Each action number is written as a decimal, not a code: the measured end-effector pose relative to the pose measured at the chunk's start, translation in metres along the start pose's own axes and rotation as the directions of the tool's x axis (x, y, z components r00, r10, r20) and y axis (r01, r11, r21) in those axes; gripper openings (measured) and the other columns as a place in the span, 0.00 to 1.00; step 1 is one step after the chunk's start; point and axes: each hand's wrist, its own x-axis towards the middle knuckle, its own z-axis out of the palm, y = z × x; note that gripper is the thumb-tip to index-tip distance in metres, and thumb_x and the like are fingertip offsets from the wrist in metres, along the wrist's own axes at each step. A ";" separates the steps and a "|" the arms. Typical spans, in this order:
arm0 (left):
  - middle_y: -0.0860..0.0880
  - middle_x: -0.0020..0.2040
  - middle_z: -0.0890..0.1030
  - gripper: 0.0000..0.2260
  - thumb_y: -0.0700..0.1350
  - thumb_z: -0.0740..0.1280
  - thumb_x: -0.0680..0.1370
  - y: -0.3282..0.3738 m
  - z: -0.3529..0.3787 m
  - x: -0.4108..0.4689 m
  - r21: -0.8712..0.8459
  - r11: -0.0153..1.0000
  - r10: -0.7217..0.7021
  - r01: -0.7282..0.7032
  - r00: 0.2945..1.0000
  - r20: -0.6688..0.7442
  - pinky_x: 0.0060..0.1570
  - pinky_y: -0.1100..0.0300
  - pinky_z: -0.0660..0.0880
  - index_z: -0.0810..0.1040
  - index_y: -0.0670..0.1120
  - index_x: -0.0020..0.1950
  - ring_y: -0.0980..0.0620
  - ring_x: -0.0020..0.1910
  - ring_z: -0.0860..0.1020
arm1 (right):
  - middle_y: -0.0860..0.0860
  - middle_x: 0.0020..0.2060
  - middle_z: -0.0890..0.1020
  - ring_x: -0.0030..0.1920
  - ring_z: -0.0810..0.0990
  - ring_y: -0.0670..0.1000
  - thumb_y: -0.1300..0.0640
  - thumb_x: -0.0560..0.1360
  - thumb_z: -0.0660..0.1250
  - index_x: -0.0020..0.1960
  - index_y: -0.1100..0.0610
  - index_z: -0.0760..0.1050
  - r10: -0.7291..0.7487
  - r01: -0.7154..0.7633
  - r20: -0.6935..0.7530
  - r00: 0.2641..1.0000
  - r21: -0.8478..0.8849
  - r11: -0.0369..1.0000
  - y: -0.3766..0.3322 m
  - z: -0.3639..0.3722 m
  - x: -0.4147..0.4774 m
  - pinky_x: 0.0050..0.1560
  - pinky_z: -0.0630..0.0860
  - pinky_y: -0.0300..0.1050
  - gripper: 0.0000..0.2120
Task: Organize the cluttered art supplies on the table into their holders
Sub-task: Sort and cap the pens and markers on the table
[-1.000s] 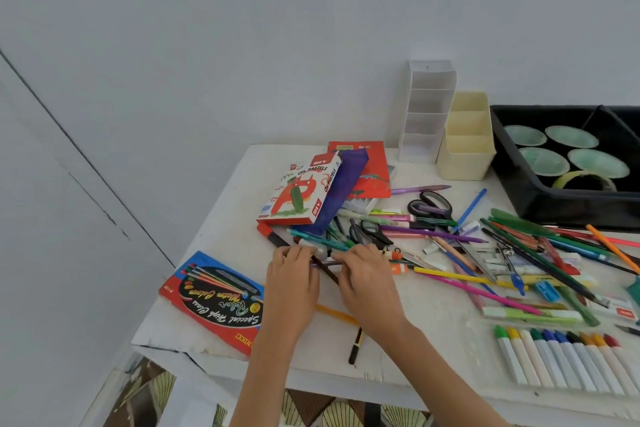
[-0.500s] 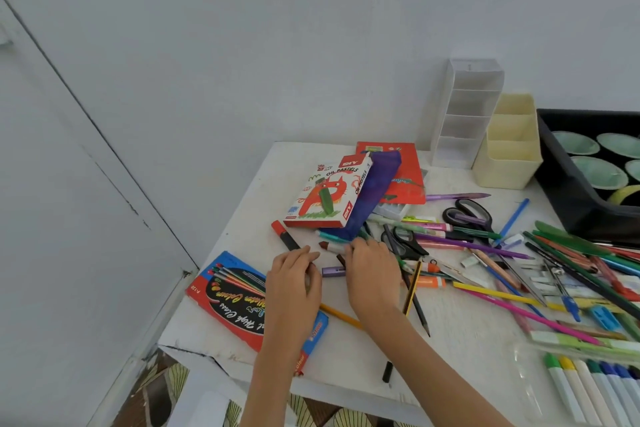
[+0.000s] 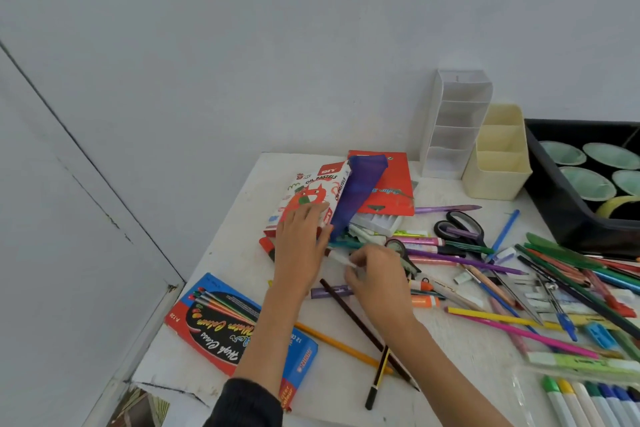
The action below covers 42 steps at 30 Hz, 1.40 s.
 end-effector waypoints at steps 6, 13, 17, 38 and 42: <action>0.49 0.64 0.73 0.18 0.52 0.66 0.77 -0.012 0.002 0.006 -0.027 0.999 -0.037 0.038 0.998 0.041 0.60 0.52 0.70 0.73 0.49 0.66 0.50 0.64 0.69 | 0.52 0.39 0.80 0.42 0.78 0.51 0.60 0.74 0.67 0.49 0.58 0.80 0.154 -0.110 -0.252 0.955 0.181 0.977 0.016 -0.019 0.013 0.46 0.77 0.49 0.05; 0.48 0.72 0.66 0.17 0.46 0.65 0.78 -0.015 0.006 0.007 0.084 0.991 -0.115 0.108 0.990 0.085 0.67 0.55 0.61 0.73 0.49 0.66 0.50 0.72 0.61 | 0.54 0.44 0.80 0.47 0.77 0.53 0.59 0.78 0.63 0.54 0.59 0.78 0.225 -0.184 -0.291 0.930 0.161 0.970 0.043 -0.022 0.022 0.47 0.75 0.47 0.09; 0.47 0.75 0.60 0.17 0.45 0.62 0.79 -0.005 0.003 0.002 0.060 0.992 -0.119 0.115 0.990 0.079 0.70 0.52 0.56 0.71 0.48 0.68 0.50 0.75 0.54 | 0.52 0.48 0.76 0.49 0.73 0.50 0.53 0.80 0.58 0.56 0.54 0.74 0.162 -0.145 -0.162 0.973 0.112 0.983 0.045 -0.012 0.008 0.49 0.73 0.47 0.09; 0.47 0.66 0.74 0.13 0.39 0.62 0.78 0.063 0.012 -0.082 -0.150 0.980 -0.130 0.128 0.991 -0.006 0.65 0.56 0.62 0.77 0.44 0.62 0.50 0.68 0.68 | 0.44 0.45 0.80 0.46 0.77 0.42 0.61 0.76 0.65 0.54 0.50 0.77 0.262 -0.024 -0.443 0.858 0.474 0.880 0.069 -0.067 -0.076 0.46 0.74 0.33 0.09; 0.48 0.65 0.75 0.13 0.38 0.63 0.78 0.102 0.018 -0.102 -0.270 0.959 -0.094 0.082 0.995 -0.032 0.64 0.61 0.63 0.78 0.43 0.61 0.53 0.66 0.69 | 0.44 0.42 0.80 0.43 0.77 0.41 0.61 0.75 0.67 0.53 0.50 0.77 0.397 -0.086 -0.441 0.805 0.576 0.813 0.089 -0.095 -0.093 0.42 0.74 0.29 0.09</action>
